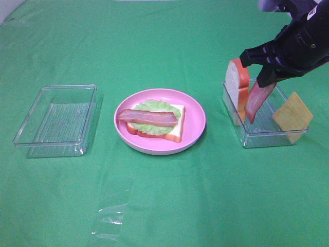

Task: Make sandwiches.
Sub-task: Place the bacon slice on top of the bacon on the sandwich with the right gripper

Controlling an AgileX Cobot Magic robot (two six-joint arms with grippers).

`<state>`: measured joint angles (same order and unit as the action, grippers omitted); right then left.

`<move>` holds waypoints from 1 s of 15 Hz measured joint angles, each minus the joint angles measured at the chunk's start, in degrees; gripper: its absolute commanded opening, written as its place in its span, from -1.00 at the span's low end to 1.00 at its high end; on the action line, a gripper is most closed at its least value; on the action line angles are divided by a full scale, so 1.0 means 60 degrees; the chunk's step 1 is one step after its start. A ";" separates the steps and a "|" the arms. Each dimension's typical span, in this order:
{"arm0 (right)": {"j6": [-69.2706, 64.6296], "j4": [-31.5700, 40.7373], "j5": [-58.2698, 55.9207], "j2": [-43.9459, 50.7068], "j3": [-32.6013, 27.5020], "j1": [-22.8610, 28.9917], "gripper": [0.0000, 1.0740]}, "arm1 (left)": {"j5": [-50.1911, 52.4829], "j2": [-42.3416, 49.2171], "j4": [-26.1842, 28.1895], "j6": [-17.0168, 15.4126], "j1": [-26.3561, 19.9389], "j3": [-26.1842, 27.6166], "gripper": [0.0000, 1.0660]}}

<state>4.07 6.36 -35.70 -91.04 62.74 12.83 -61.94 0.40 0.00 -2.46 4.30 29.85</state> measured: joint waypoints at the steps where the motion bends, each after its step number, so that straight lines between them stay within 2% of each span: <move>1: 0.0000 0.0029 -0.0048 0.0153 0.0000 0.0000 -1.00 | 0.0000 0.0000 0.0000 0.0000 0.0000 0.0000 0.87; 3: 0.0000 0.0325 -0.0057 0.0201 0.0000 0.0019 -1.00 | 0.0000 0.0000 0.0000 0.0000 0.0000 0.0000 0.87; 5: 0.0048 0.0420 0.0029 0.0201 0.0000 0.0411 -1.00 | 0.0000 0.0000 0.0000 0.0000 0.0000 0.0000 0.87; 9: 0.0076 0.1327 0.1451 -0.0220 0.0067 0.2273 -1.00 | 0.0000 0.0000 0.0000 0.0000 0.0000 0.0000 0.87; 12: 0.0076 0.1671 0.1700 -0.1079 0.0831 0.3275 -1.00 | 0.0000 0.0000 0.0000 0.0000 0.0000 0.0000 0.87; 13: 0.0076 0.1881 0.1709 -0.1719 0.1614 0.3791 -1.00 | 0.0000 0.0000 0.0000 0.0000 0.0000 0.0000 0.87; 15: 0.0076 0.2044 0.1709 -0.2330 0.2378 0.4249 -1.00 | 0.0000 0.0000 0.0000 0.0000 0.0000 0.0000 0.87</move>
<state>4.53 18.62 -25.44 -105.02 77.01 38.33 -61.94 0.40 0.00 -2.46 4.30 29.85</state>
